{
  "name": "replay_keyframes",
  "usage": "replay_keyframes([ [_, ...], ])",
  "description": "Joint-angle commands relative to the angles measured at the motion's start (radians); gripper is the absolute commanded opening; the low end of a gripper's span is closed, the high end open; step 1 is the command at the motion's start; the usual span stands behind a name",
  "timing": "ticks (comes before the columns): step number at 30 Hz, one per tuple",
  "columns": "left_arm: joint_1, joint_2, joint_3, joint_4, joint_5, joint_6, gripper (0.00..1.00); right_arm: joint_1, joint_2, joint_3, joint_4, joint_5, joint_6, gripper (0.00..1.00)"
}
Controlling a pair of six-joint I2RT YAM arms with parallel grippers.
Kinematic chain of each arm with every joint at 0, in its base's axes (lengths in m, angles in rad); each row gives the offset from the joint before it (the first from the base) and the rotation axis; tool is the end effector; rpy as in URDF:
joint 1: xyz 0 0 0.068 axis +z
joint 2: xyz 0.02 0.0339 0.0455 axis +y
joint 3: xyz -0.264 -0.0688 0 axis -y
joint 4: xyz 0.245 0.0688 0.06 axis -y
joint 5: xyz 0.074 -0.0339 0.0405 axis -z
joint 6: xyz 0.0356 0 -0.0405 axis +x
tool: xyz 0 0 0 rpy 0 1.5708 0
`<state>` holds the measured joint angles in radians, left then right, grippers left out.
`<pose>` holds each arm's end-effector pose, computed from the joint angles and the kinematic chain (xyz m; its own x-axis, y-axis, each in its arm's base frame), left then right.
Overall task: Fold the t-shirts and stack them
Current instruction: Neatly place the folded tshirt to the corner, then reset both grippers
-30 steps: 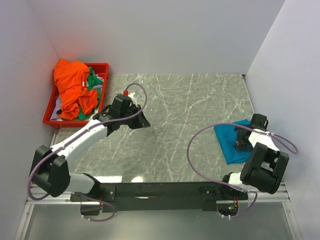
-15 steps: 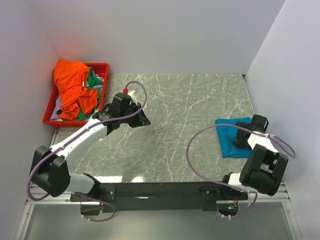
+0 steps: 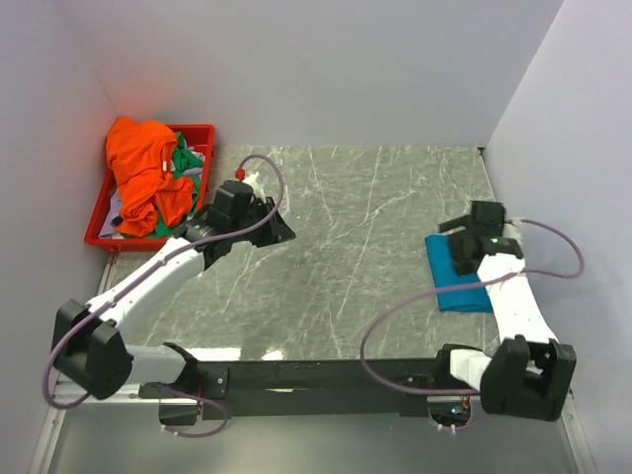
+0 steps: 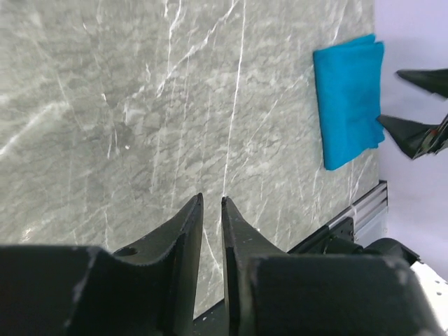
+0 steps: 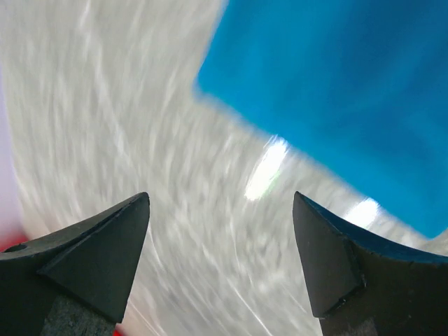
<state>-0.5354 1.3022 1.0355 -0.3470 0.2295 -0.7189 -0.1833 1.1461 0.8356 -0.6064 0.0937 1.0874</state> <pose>0.2461 -0.1554 0.2988 -0.8053 -0.2680 -0.5289 0.1680 0.7523 -0.6370 0.2250 -0.0451 0.2495 -0.1525 0.9248 -0.3485 0.8014 0.3221 0.5041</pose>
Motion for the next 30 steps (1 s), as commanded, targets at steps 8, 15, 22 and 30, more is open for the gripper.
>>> replay_keyframes([
  [8, -0.003, -0.225, -0.166, 0.037, -0.163, -0.031, 0.25, 0.559, -0.243, -0.084, 0.062, 0.201, -0.181, 0.89],
  [15, -0.003, -0.369, -0.337, 0.049, -0.223, -0.057, 0.27, 0.807, -0.284, -0.15, 0.134, 0.254, -0.234, 0.9],
  [22, -0.003, -0.443, -0.397, 0.043, -0.258, -0.056, 0.3, 0.861, -0.315, -0.208, 0.189, 0.281, -0.302, 0.9],
  [30, -0.001, -0.449, -0.405, 0.043, -0.279, -0.047, 0.29, 0.861, -0.319, -0.21, 0.204, 0.259, -0.328, 0.91],
])
